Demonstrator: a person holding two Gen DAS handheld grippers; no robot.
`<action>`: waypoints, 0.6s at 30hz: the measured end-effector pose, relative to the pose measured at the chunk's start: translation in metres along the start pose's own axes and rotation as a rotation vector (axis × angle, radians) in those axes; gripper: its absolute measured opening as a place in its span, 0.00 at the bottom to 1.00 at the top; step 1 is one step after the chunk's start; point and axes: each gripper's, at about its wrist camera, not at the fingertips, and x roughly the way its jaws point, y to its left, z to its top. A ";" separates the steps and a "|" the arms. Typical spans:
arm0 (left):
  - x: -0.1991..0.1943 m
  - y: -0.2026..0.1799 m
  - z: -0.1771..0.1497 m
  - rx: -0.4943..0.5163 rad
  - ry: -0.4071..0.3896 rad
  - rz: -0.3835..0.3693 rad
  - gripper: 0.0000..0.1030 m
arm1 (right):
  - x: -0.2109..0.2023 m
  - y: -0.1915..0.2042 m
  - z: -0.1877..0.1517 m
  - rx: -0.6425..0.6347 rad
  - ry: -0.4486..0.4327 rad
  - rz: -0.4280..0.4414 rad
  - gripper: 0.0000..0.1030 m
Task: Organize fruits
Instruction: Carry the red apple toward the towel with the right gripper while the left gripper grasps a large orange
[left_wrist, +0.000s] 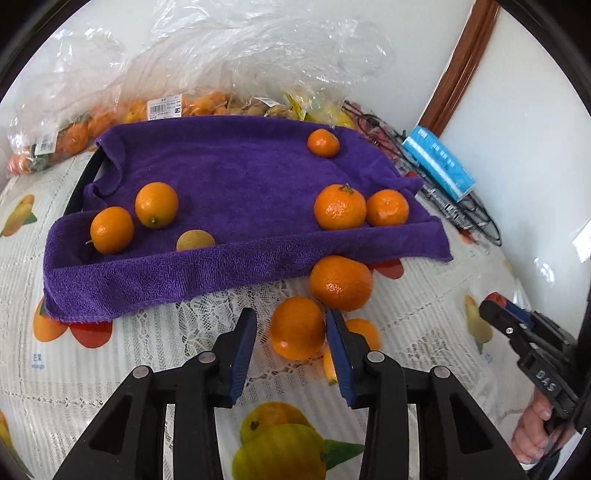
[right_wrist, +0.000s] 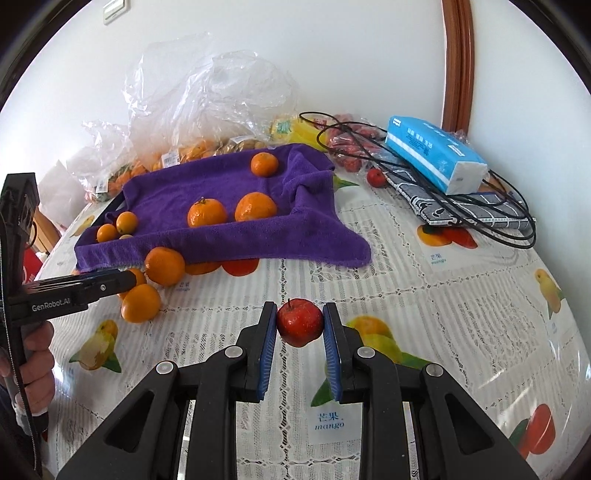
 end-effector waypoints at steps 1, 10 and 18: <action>0.005 -0.001 -0.001 0.004 0.014 0.021 0.34 | 0.000 0.000 0.000 0.003 -0.001 0.006 0.24; -0.006 0.006 -0.005 -0.010 -0.060 0.138 0.29 | 0.003 0.002 -0.005 0.022 0.006 0.055 0.24; -0.039 0.015 -0.028 -0.055 -0.054 0.182 0.29 | -0.014 0.013 -0.014 0.015 -0.012 0.066 0.24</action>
